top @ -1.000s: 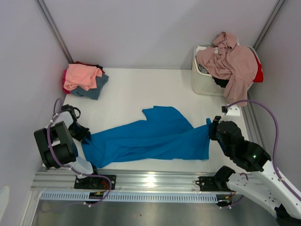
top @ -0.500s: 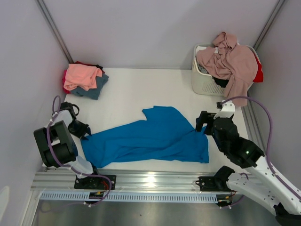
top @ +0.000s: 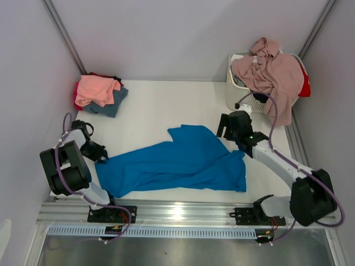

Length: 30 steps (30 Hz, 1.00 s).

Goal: Fold and stack the t-shirts
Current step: Flatten out the tshirt

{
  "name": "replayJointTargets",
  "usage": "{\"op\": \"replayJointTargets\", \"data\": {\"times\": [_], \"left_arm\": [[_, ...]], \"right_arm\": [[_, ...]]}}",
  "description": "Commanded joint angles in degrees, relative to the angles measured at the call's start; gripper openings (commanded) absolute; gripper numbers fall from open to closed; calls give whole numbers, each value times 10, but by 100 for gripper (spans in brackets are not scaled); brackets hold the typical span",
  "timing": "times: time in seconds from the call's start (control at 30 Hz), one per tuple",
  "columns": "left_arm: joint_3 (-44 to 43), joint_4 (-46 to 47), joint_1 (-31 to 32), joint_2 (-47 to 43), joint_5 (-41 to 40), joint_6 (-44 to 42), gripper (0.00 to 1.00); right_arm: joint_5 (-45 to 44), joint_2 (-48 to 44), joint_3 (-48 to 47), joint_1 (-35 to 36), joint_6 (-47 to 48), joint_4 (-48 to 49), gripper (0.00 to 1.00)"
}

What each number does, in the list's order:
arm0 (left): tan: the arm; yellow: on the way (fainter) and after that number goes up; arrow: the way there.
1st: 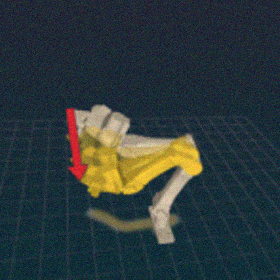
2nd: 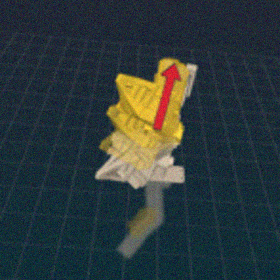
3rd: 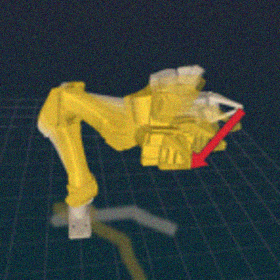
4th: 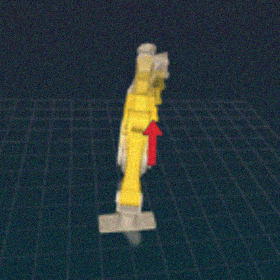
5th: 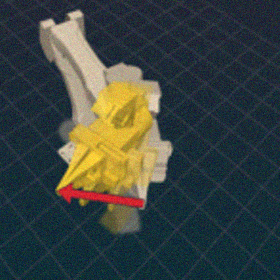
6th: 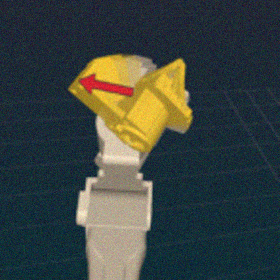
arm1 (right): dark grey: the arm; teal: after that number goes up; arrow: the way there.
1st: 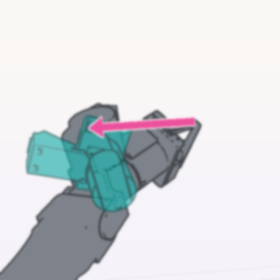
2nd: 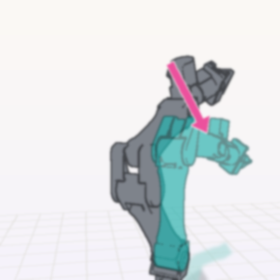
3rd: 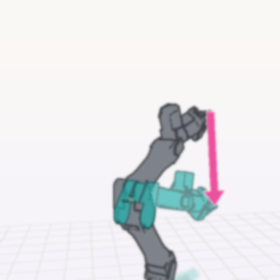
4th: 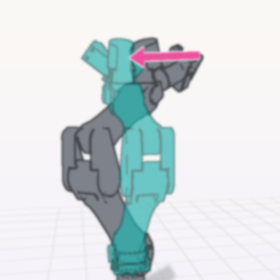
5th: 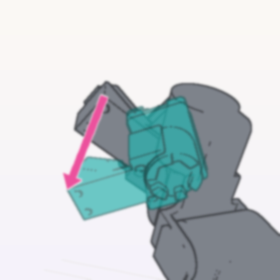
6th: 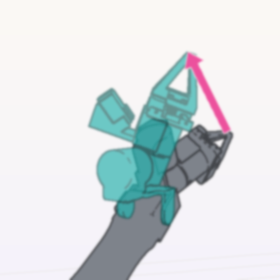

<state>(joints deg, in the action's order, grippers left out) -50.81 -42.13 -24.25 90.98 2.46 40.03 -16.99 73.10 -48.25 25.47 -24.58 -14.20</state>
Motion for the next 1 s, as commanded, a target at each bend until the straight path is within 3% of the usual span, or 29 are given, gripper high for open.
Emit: {"op": "replayJointTargets", "data": {"times": [0.0,0.3,0.7,0.93,0.97], "left_arm": [[-7,15,-3,5,19,2,26],[-9,18,-3,7,25,2,22],[-10,24,-3,7,38,1,15],[-5,31,-4,8,53,-1,4],[-1,32,-2,8,55,-2,1]], "right_arm": [[57,73,-71,-1,-6,92,83],[149,280,-170,-2,6,164,81],[187,368,-186,-6,-6,180,78],[212,398,-180,-4,-28,178,69],[221,404,-179,-2,-30,181,57]]}}
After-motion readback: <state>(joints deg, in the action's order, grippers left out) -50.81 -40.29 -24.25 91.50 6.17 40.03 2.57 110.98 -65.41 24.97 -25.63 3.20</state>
